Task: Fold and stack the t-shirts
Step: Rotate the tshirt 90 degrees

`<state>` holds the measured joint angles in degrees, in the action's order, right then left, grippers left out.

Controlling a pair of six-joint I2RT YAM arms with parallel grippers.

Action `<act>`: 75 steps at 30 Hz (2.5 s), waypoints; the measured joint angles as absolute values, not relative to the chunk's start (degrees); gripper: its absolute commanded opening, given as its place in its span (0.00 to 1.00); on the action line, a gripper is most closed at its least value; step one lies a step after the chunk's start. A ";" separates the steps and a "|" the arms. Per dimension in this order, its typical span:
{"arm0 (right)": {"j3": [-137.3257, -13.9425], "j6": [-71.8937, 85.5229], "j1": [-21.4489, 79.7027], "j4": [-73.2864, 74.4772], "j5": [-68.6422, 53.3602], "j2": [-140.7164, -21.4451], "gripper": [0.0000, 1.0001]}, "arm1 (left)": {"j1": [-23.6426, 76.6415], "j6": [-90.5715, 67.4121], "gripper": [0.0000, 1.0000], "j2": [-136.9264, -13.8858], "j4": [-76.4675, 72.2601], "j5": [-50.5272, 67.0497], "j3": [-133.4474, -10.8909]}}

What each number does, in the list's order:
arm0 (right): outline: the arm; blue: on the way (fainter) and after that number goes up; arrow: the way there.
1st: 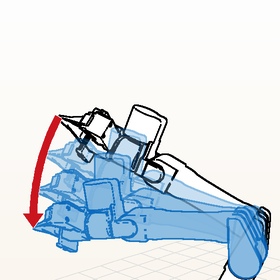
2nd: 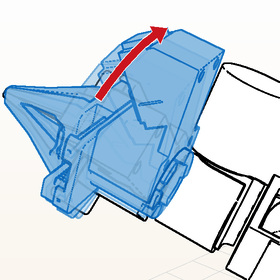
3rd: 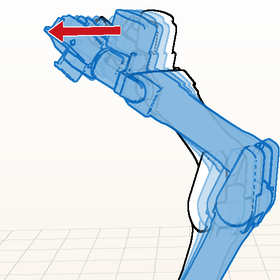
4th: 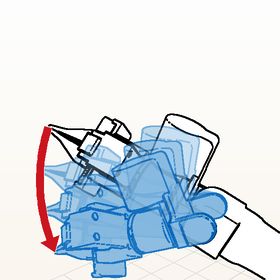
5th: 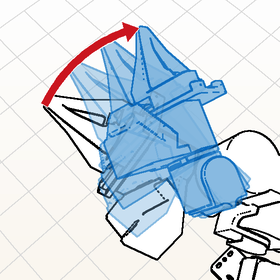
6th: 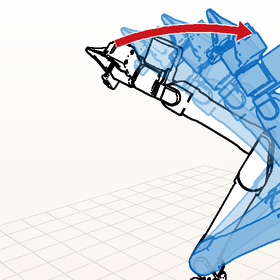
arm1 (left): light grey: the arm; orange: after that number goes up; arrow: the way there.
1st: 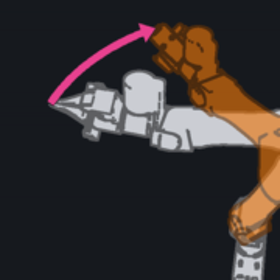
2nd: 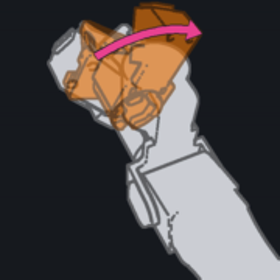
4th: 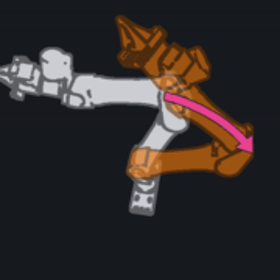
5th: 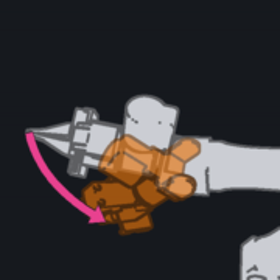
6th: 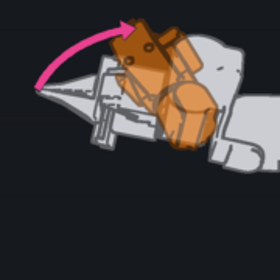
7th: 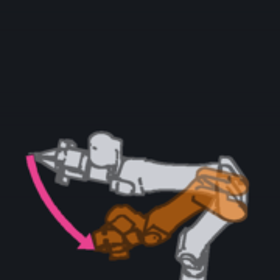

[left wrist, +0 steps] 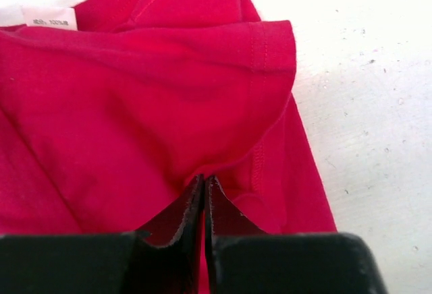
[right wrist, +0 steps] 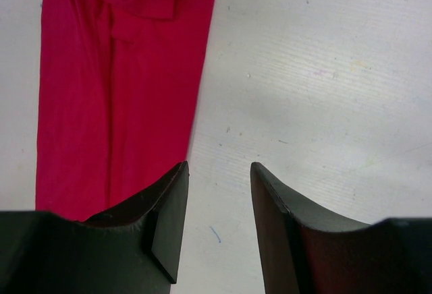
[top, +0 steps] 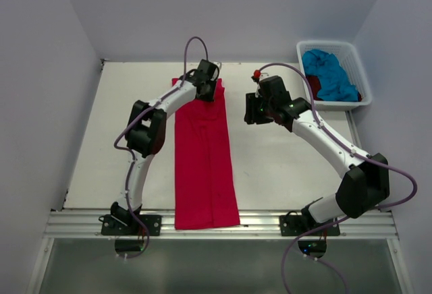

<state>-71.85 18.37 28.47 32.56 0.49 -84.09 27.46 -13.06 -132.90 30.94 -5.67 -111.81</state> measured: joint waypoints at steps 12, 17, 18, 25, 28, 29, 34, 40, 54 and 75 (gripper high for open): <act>-71.31 18.41 28.47 32.51 0.36 -84.09 0.45 | 28.60 -10.81 0.12 -132.90 30.98 1.93 -111.77; -71.31 18.41 28.47 32.53 0.03 -84.09 0.45 | 29.26 -9.43 0.41 -132.94 30.96 5.19 -112.79; -71.31 18.41 28.47 32.53 0.03 -84.09 0.45 | 29.34 -9.34 0.45 -132.88 30.87 5.17 -112.81; -71.13 18.44 28.47 32.49 -0.08 -84.09 0.45 | 29.71 -12.56 0.71 -127.96 30.35 -3.36 -107.87; -71.11 18.41 28.47 32.49 -0.23 -84.09 0.45 | 29.71 -13.56 0.69 -126.08 31.05 -6.20 -107.90; -71.11 18.44 28.47 32.47 -0.51 -84.09 0.44 | 29.71 -13.98 0.68 -125.62 31.05 -6.96 -107.63; -71.11 18.48 28.47 32.14 -0.99 -84.09 0.44 | 30.37 -14.76 0.47 -123.07 30.63 -7.97 -101.34; -71.09 18.57 28.47 32.12 -0.99 -84.09 0.44 | 31.99 -15.55 0.39 -123.37 32.05 -7.62 -98.54; -70.87 18.63 28.47 32.12 -0.97 -83.92 0.44 | 32.82 -14.35 0.34 -127.24 32.12 -7.31 -98.74; -70.04 19.00 28.47 32.10 -1.02 -82.72 0.42 | 32.82 -13.85 0.18 -124.07 33.28 -7.94 -98.28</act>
